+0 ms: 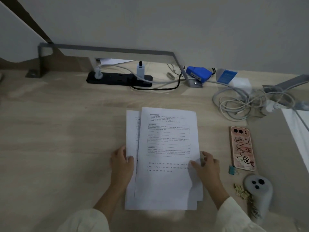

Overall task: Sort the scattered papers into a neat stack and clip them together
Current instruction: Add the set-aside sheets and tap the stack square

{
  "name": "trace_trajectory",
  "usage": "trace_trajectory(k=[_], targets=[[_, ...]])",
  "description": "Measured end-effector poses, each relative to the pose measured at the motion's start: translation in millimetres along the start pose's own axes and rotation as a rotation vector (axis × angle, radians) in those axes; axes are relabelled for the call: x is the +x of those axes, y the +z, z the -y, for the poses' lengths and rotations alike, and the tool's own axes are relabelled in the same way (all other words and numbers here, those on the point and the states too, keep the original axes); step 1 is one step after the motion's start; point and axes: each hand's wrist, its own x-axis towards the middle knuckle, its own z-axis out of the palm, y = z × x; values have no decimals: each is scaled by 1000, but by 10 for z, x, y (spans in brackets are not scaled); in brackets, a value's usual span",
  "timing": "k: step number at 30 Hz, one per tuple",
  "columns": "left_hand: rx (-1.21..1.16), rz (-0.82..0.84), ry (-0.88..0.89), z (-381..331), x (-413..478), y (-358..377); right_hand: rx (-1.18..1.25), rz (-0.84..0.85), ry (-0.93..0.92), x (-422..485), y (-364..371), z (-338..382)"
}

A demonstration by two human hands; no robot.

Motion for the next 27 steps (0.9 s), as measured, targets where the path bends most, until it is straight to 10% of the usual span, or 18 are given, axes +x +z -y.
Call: trace_trajectory(k=[13,27], targets=[[-267,228,-207,-89,-58,-127,297,195,172,-69,147,112],[-422,306,-210,60,-156,-403,563,358,-134,-523,145,309]])
